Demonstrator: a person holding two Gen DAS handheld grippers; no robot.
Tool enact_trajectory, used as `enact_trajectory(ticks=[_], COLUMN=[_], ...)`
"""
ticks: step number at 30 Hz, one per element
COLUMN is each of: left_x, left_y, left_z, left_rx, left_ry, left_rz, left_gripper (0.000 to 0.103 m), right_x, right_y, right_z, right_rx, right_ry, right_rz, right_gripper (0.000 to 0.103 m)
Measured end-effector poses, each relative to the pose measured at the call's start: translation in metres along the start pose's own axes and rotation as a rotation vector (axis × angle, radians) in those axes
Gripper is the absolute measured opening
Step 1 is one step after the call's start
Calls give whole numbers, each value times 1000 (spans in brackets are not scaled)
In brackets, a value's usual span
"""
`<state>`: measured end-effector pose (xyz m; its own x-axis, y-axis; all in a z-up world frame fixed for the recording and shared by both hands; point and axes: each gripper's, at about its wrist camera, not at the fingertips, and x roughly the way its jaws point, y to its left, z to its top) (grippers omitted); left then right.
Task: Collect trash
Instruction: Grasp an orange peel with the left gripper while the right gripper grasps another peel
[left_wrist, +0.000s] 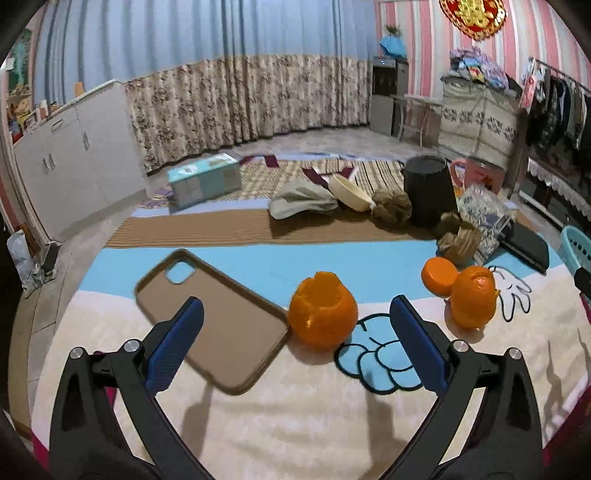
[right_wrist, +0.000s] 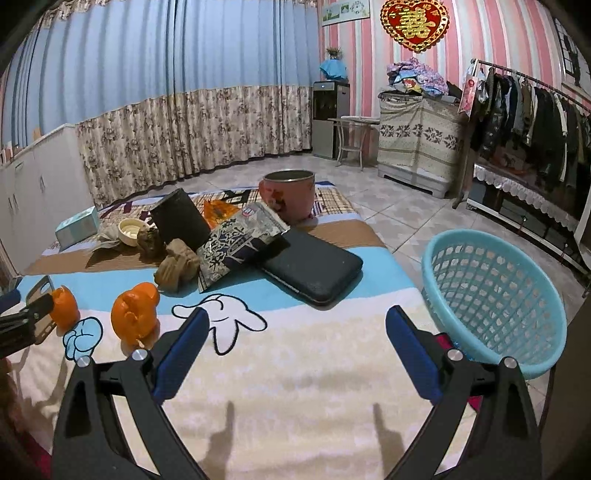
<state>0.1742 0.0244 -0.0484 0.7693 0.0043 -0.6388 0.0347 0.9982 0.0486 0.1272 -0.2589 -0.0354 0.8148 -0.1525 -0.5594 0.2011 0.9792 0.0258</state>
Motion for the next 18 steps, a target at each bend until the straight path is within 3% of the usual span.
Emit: enact_trajectory(ticks=[4,6,9,12,18], left_x=[17,23,27,23,2], left_y=[-9,-12,-12,-6,4], left_z=[-2,-3,-3,-1,3], left_rx=[35,46,39,18,6], left_ry=[65,93,108,100,48], left_rz=[-40,-55,-58,-88,-89], left_gripper=[77,57,44,36,33], right_x=[7,8,10,13,16], right_y=[11,19,34,52,87], right_z=[2,3,1,-1,-5], right_rx=[-23,-40,-74,-108,-176], right_ry=[14,16,28,47,64], right_rz=[8,18,43,70,118], right_gripper=[94,94,94,94,94])
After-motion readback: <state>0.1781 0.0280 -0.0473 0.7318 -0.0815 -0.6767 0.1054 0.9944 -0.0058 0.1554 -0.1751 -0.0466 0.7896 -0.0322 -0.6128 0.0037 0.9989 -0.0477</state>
